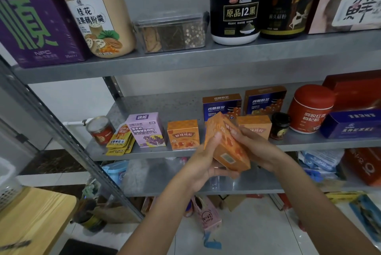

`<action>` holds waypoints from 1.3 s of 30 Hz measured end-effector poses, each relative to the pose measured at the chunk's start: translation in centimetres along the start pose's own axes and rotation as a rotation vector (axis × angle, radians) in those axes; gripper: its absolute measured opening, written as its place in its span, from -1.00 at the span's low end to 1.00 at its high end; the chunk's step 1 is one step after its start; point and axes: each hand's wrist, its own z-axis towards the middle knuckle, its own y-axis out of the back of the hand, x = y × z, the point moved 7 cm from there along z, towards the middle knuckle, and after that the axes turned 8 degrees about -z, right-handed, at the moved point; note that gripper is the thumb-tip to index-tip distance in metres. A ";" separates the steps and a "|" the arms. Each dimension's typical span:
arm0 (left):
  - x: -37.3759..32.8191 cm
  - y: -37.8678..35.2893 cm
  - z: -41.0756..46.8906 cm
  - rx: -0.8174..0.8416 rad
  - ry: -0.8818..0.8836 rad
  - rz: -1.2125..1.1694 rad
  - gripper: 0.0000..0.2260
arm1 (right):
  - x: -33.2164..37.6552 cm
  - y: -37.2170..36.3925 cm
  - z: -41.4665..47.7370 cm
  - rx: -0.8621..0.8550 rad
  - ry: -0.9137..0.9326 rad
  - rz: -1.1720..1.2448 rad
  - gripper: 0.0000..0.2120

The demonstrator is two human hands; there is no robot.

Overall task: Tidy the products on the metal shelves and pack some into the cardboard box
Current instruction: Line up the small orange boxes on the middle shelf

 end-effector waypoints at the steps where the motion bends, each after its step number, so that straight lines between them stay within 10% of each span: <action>1: -0.1 -0.1 -0.1 -0.022 0.040 -0.015 -0.31 | -0.1 -0.4 0.0 -0.002 -0.007 0.028 -0.40; 9: -1.2 0.0 -1.2 -0.042 0.170 0.134 -0.32 | -0.1 -2.0 0.0 0.013 -0.011 0.177 -0.79; 16: -2.8 1.6 -2.1 -0.206 0.115 0.405 -0.52 | -0.1 -2.3 0.3 -0.017 -0.051 0.087 -0.74; 25: -2.7 3.2 -3.3 -0.228 0.151 0.376 -0.22 | 0.6 -4.4 0.4 0.044 -0.084 0.049 -0.65; 29: -2.8 3.5 -3.6 -0.251 -0.104 0.541 0.21 | 0.7 -4.6 0.2 0.043 -0.174 0.143 -0.71; 34: -4.3 4.7 -5.2 -0.280 -0.497 0.748 0.03 | 1.6 -4.7 -0.6 0.104 -0.194 0.153 -0.53; 39: -5.1 4.9 -5.4 -0.237 -0.628 0.876 -0.17 | 2.8 -5.1 -0.5 0.051 -0.149 0.071 -0.79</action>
